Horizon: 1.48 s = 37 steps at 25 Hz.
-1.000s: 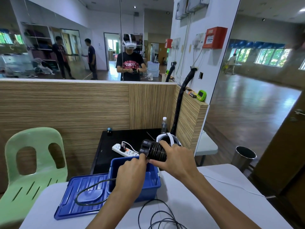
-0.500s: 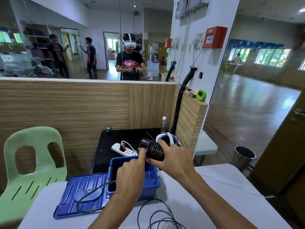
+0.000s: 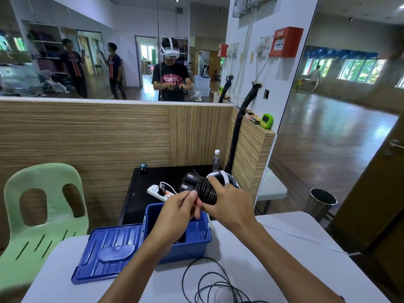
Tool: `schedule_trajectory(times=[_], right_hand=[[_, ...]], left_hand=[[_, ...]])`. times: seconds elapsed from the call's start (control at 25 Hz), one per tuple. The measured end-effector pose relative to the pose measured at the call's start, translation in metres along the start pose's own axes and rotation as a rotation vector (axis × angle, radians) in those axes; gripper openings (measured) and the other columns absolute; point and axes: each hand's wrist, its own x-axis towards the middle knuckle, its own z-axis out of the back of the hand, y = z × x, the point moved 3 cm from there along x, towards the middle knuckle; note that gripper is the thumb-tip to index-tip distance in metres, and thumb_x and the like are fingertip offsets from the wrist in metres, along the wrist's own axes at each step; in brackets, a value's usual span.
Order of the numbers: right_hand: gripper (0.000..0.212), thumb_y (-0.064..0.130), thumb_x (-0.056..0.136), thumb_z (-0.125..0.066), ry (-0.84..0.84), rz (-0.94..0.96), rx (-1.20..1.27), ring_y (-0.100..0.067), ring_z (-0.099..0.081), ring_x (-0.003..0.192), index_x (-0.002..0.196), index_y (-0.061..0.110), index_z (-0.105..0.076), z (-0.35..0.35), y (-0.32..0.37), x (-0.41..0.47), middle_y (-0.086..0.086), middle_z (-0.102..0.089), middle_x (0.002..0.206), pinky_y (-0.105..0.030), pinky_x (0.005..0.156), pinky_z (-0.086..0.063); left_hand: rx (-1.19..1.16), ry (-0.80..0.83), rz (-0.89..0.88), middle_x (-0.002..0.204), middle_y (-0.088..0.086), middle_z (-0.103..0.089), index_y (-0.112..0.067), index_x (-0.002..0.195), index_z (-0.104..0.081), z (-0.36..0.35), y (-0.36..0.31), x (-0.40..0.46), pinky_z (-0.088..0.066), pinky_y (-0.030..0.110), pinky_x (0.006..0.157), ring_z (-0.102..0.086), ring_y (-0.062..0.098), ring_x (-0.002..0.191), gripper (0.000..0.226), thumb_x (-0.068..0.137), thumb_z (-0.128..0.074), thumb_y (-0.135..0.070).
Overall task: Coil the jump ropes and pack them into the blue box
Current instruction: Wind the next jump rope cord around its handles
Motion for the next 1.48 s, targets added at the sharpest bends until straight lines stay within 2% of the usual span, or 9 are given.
schedule_trajectory(times=[0.2, 0.64, 0.72, 0.8, 0.92, 1.08, 1.12, 1.32, 1.48], right_hand=[[0.075, 0.089, 0.074, -0.037, -0.054, -0.006, 0.117, -0.019, -0.066, 0.079, 0.130, 0.039, -0.043, 0.001, -0.004, -0.005, 0.004, -0.065, 0.086, -0.031, 0.059, -0.051], [0.072, 0.085, 0.073, -0.051, -0.036, 0.035, 0.411, -0.006, -0.064, 0.082, 0.126, 0.037, -0.052, 0.020, -0.003, -0.012, 0.012, -0.067, 0.090, -0.023, 0.066, -0.054], [0.067, 0.084, 0.073, -0.053, -0.017, 0.102, 0.480, -0.005, -0.063, 0.080, 0.122, 0.037, -0.053, 0.029, -0.001, -0.013, 0.013, -0.066, 0.089, -0.024, 0.065, -0.054], [0.069, 0.085, 0.073, -0.051, 0.030, 0.222, 0.431, -0.005, -0.062, 0.080, 0.123, 0.038, -0.051, 0.033, 0.004, -0.015, 0.013, -0.067, 0.091, -0.026, 0.068, -0.054], [0.074, 0.086, 0.072, -0.050, 0.056, 0.253, 0.413, -0.008, -0.063, 0.084, 0.129, 0.038, -0.050, 0.030, 0.004, -0.021, 0.011, -0.068, 0.095, -0.028, 0.073, -0.053], [0.077, 0.087, 0.073, -0.047, 0.064, 0.307, 0.366, -0.007, -0.061, 0.082, 0.131, 0.038, -0.050, 0.026, 0.005, -0.025, 0.010, -0.068, 0.093, -0.026, 0.072, -0.051], [0.078, 0.088, 0.073, -0.046, 0.067, 0.327, 0.349, -0.007, -0.061, 0.081, 0.133, 0.039, -0.049, 0.024, 0.005, -0.026, 0.010, -0.067, 0.092, -0.026, 0.072, -0.050], [0.075, 0.088, 0.074, -0.044, 0.010, 0.457, 0.184, -0.013, -0.057, 0.061, 0.129, 0.037, -0.048, 0.015, 0.006, -0.028, 0.007, -0.058, 0.070, -0.027, 0.051, -0.042], [0.074, 0.086, 0.071, -0.046, -0.017, 0.497, 0.021, -0.013, -0.052, 0.050, 0.121, 0.034, -0.058, 0.004, 0.011, -0.024, 0.007, -0.053, 0.061, -0.023, 0.047, -0.026]], left_hand=[[-0.224, 0.103, 0.151, 0.058, -0.003, -0.033, -0.018, 0.070, -0.060, 0.006, 0.039, -0.009, -0.020, 0.021, 0.045, -0.025, 0.009, 0.050, 0.042, 0.096, -0.044, -0.047], [-0.184, 0.094, 0.119, 0.058, 0.000, -0.029, -0.021, 0.060, -0.040, 0.007, 0.083, 0.002, -0.022, 0.025, 0.053, -0.023, 0.012, 0.054, 0.048, 0.096, -0.038, -0.052], [-0.136, 0.062, 0.154, 0.054, -0.004, -0.030, -0.023, 0.055, -0.041, 0.011, 0.094, 0.010, -0.021, 0.020, 0.049, -0.023, 0.010, 0.051, 0.048, 0.099, -0.041, -0.043], [-0.067, 0.023, 0.199, 0.048, -0.009, -0.031, -0.024, 0.048, -0.041, 0.020, 0.103, 0.022, -0.019, 0.020, 0.048, -0.022, 0.010, 0.051, 0.053, 0.099, -0.043, -0.012], [0.019, 0.023, 0.191, 0.050, -0.004, -0.032, -0.019, 0.053, -0.039, 0.032, 0.098, 0.037, -0.022, 0.022, 0.050, -0.024, 0.013, 0.054, 0.043, 0.087, -0.038, 0.008], [0.037, 0.197, 0.124, 0.065, 0.010, -0.054, 0.005, 0.073, -0.057, 0.047, 0.093, 0.047, -0.041, 0.027, 0.056, -0.049, 0.018, 0.062, 0.018, 0.088, -0.058, -0.005], [0.054, 0.234, 0.124, 0.069, 0.012, -0.059, 0.009, 0.076, -0.059, 0.052, 0.088, 0.052, -0.044, 0.029, 0.062, -0.054, 0.019, 0.065, 0.026, 0.089, -0.062, -0.014], [0.712, 0.259, -0.011, 0.047, -0.003, -0.042, 0.004, 0.063, -0.060, 0.072, 0.027, 0.086, -0.027, 0.019, 0.044, -0.031, 0.006, 0.039, 0.055, 0.094, -0.055, -0.041], [1.113, 0.168, -0.037, 0.052, -0.005, -0.052, -0.011, 0.061, -0.061, 0.060, -0.011, 0.087, -0.035, 0.026, 0.049, -0.051, 0.012, 0.049, 0.047, 0.095, -0.050, -0.043]])
